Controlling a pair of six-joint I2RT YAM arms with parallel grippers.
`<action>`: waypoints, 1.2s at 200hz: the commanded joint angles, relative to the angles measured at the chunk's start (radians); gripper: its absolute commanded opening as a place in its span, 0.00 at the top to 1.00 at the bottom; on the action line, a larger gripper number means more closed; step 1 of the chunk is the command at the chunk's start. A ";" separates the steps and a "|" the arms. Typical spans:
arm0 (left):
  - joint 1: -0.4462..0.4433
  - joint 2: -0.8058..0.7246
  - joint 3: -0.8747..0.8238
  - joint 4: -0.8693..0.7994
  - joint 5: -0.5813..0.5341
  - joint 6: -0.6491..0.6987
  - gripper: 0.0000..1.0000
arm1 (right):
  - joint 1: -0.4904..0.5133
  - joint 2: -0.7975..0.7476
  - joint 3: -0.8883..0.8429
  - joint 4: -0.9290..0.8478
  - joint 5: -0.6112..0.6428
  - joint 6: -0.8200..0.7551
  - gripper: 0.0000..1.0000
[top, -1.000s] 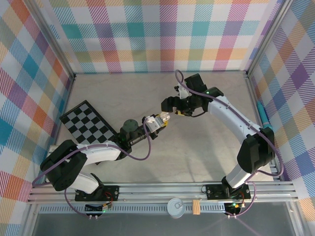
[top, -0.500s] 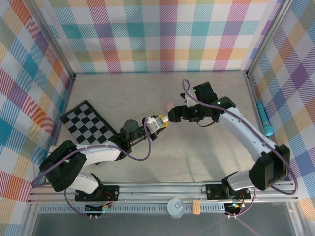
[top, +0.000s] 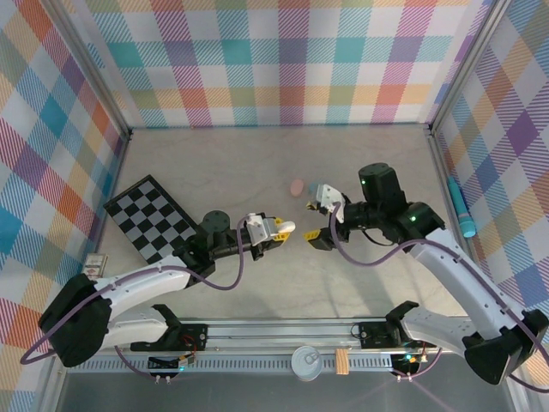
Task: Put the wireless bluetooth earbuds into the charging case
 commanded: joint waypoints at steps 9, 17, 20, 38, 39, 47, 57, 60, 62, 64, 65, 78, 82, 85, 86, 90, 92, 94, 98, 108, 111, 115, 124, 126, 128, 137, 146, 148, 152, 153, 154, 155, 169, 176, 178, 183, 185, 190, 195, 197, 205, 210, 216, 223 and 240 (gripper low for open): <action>0.009 -0.029 0.063 -0.146 0.092 0.052 0.98 | 0.040 0.102 0.088 -0.068 0.009 -0.274 0.28; 0.008 -0.030 0.068 -0.153 0.092 0.057 0.98 | 0.053 0.124 0.101 -0.073 0.019 -0.294 0.29; 0.008 -0.029 0.070 -0.155 0.093 0.058 0.98 | 0.056 0.134 0.105 -0.072 0.019 -0.299 0.29; 0.009 -0.027 0.074 -0.157 0.089 0.063 0.98 | 0.071 0.179 0.122 -0.074 -0.006 -0.318 0.31; 0.010 -0.027 0.075 -0.157 0.089 0.063 0.98 | 0.073 0.181 0.124 -0.075 -0.007 -0.318 0.31; 0.009 -0.027 0.078 -0.158 0.092 0.065 0.97 | 0.079 0.199 0.125 -0.074 -0.012 -0.321 0.32; 0.008 -0.026 0.082 -0.159 0.095 0.065 0.97 | 0.088 0.220 0.127 -0.072 -0.013 -0.325 0.35; 0.009 -0.024 0.083 -0.158 0.095 0.066 0.97 | 0.091 0.226 0.128 -0.076 -0.013 -0.326 0.35; 0.009 -0.024 0.083 -0.159 0.095 0.066 0.97 | 0.093 0.231 0.129 -0.078 -0.013 -0.325 0.35; 0.010 -0.026 0.084 -0.159 0.094 0.066 0.97 | 0.094 0.234 0.131 -0.079 -0.013 -0.325 0.36; 0.009 -0.027 0.084 -0.159 0.094 0.066 0.97 | 0.095 0.236 0.131 -0.080 -0.014 -0.325 0.37; 0.009 -0.027 0.084 -0.160 0.090 0.067 0.98 | 0.098 0.256 0.133 -0.078 -0.024 -0.319 0.47; 0.009 -0.030 0.084 -0.160 0.089 0.069 0.97 | 0.098 0.261 0.132 -0.074 -0.027 -0.316 0.48; 0.009 -0.030 0.084 -0.160 0.087 0.069 0.97 | 0.100 0.265 0.130 -0.071 -0.027 -0.315 0.50; 0.008 -0.030 0.084 -0.160 0.086 0.069 0.98 | 0.100 0.266 0.130 -0.071 -0.027 -0.315 0.51; 0.008 -0.032 0.083 -0.160 0.085 0.070 0.97 | 0.102 0.272 0.131 -0.071 -0.025 -0.313 0.54; 0.008 -0.032 0.083 -0.160 0.085 0.071 0.98 | 0.102 0.274 0.131 -0.072 -0.023 -0.312 0.55; 0.008 -0.033 0.083 -0.160 0.083 0.071 0.97 | 0.104 0.276 0.131 -0.071 -0.022 -0.311 0.55; 0.009 -0.035 0.083 -0.160 0.082 0.073 0.98 | 0.104 0.279 0.133 -0.071 -0.019 -0.308 0.56; 0.008 -0.037 0.083 -0.163 0.078 0.076 0.97 | 0.106 0.287 0.132 -0.072 -0.011 -0.308 0.56; 0.008 -0.039 0.083 -0.164 0.078 0.078 0.97 | 0.106 0.288 0.132 -0.072 -0.009 -0.308 0.56; 0.008 -0.040 0.083 -0.164 0.076 0.079 0.97 | 0.106 0.290 0.130 -0.071 -0.005 -0.310 0.56; 0.009 -0.043 0.081 -0.165 0.074 0.080 0.97 | 0.106 0.293 0.131 -0.075 -0.002 -0.310 0.56; 0.009 -0.043 0.081 -0.165 0.073 0.081 0.97 | 0.106 0.294 0.130 -0.077 -0.001 -0.311 0.56; 0.008 -0.043 0.081 -0.165 0.072 0.082 0.98 | 0.106 0.295 0.131 -0.078 0.000 -0.312 0.56; 0.009 -0.046 0.081 -0.163 0.073 0.082 0.98 | 0.106 0.297 0.133 -0.084 0.004 -0.312 0.61; 0.009 -0.047 0.080 -0.163 0.073 0.082 0.97 | 0.106 0.299 0.136 -0.088 0.011 -0.309 0.65; 0.009 -0.047 0.080 -0.163 0.073 0.082 0.97 | 0.105 0.299 0.136 -0.089 0.013 -0.309 0.65; 0.008 -0.046 0.079 -0.165 0.072 0.082 0.97 | 0.106 0.298 0.136 -0.086 0.017 -0.306 0.65; 0.008 -0.046 0.079 -0.165 0.072 0.083 0.97 | 0.105 0.297 0.135 -0.086 0.019 -0.305 0.65; 0.008 -0.046 0.078 -0.165 0.071 0.083 0.97 | 0.105 0.297 0.135 -0.086 0.019 -0.305 0.66; 0.008 -0.046 0.078 -0.165 0.072 0.083 0.97 | 0.105 0.296 0.135 -0.085 0.021 -0.304 0.66; 0.009 -0.045 0.070 -0.164 0.061 0.084 0.94 | 0.106 0.290 0.129 -0.072 0.036 -0.291 0.71; 0.009 -0.046 0.065 -0.155 0.050 0.083 0.89 | 0.106 0.288 0.124 -0.061 0.044 -0.280 0.74; 0.009 -0.046 0.064 -0.152 0.046 0.082 0.88 | 0.106 0.287 0.123 -0.060 0.047 -0.276 0.74; 0.008 -0.047 0.058 -0.146 0.038 0.079 0.83 | 0.106 0.286 0.120 -0.049 0.055 -0.255 0.77; 0.009 -0.049 0.056 -0.143 0.033 0.077 0.82 | 0.106 0.287 0.119 -0.044 0.059 -0.243 0.78; 0.010 -0.050 0.050 -0.137 0.025 0.074 0.80 | 0.104 0.287 0.115 -0.029 0.071 -0.210 0.80; 0.011 -0.052 0.046 -0.138 0.021 0.074 0.78 | 0.102 0.291 0.113 -0.020 0.080 -0.188 0.81; 0.011 -0.054 0.045 -0.139 0.020 0.074 0.77 | 0.101 0.291 0.113 -0.018 0.081 -0.181 0.81; 0.012 -0.055 0.040 -0.142 0.014 0.073 0.73 | 0.100 0.296 0.110 -0.008 0.086 -0.156 0.83; 0.012 -0.056 0.036 -0.143 0.007 0.074 0.70 | 0.099 0.298 0.105 0.000 0.089 -0.136 0.83; 0.012 -0.059 0.028 -0.138 -0.004 0.071 0.65 | 0.098 0.301 0.099 0.010 0.090 -0.119 0.83; 0.013 -0.062 0.016 -0.129 -0.020 0.065 0.60 | 0.096 0.301 0.089 0.024 0.088 -0.108 0.84; 0.017 -0.078 -0.016 -0.106 -0.063 0.050 0.52 | 0.090 0.303 0.063 0.070 0.090 -0.063 0.86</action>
